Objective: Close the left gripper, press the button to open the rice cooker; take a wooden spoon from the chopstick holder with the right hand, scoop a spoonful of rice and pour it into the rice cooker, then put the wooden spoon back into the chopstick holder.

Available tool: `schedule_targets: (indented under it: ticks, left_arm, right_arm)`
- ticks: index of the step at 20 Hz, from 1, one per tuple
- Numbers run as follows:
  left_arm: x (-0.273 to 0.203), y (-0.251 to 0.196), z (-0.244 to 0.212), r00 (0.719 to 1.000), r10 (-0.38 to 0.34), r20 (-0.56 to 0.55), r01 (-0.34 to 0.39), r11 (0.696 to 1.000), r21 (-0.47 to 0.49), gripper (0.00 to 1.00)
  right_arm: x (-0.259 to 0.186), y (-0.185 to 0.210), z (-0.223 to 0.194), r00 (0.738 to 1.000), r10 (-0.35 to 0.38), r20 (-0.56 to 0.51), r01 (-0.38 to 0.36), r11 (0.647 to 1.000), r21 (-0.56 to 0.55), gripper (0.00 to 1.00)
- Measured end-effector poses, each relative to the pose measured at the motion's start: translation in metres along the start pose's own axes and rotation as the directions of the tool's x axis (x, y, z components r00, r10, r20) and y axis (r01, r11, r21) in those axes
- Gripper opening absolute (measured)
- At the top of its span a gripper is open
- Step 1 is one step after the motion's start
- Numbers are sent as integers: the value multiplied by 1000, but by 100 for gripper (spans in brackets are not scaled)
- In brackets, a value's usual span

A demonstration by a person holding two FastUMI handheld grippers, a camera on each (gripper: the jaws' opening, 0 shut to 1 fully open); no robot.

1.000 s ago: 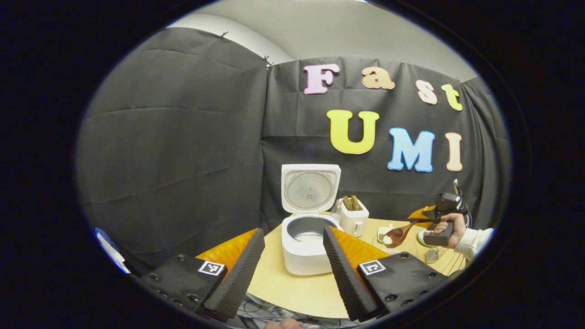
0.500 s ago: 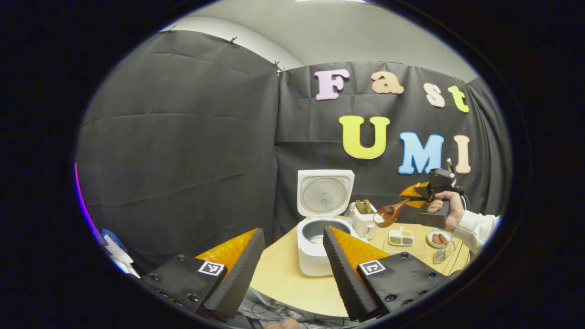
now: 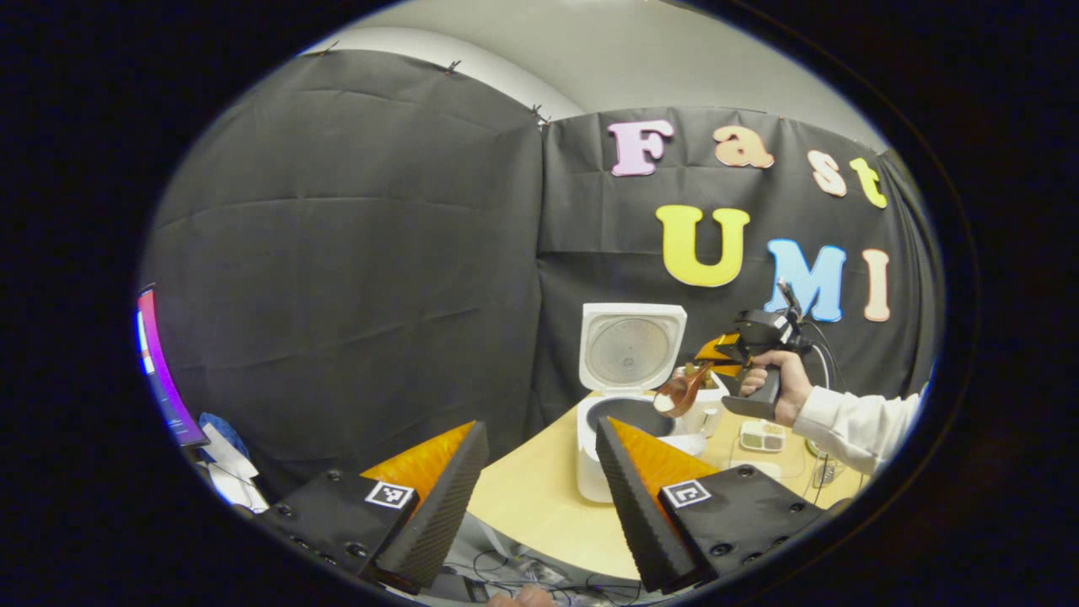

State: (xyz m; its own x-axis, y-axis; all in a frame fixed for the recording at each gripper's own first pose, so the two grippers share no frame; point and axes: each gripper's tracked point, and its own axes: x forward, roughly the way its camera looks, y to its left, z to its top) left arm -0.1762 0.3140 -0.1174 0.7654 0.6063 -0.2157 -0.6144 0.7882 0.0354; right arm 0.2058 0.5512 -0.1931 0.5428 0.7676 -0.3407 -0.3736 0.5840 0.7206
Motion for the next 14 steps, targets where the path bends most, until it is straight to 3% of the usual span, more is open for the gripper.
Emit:
schedule_targets:
  ticks: [3, 7, 9, 11, 14]
  left_arm:
    - [2, 13, -7, 999, 35, -20, -35, 999, -1, 90]
    - [7, 22, -19, 996, 70, -51, -71, 997, -31, 92]
    - [7, 28, -23, 994, 86, -60, -89, 995, -44, 93]
    - [6, 32, -26, 993, 102, -66, -105, 993, -48, 92]
    - [6, 37, -29, 990, 116, -75, -121, 990, -66, 92]
  right_arm:
    - [29, -4, -16, 999, -38, -20, 35, 989, -145, 15]
    - [49, 10, -30, 998, -27, -58, 7, 943, -332, 15]
    - [51, 19, -34, 998, -38, -57, 7, 886, -463, 15]
    - [49, 35, -39, 998, -24, -56, -14, 806, -592, 15]
    - [45, 47, -51, 998, 3, -64, -47, 713, -699, 15]
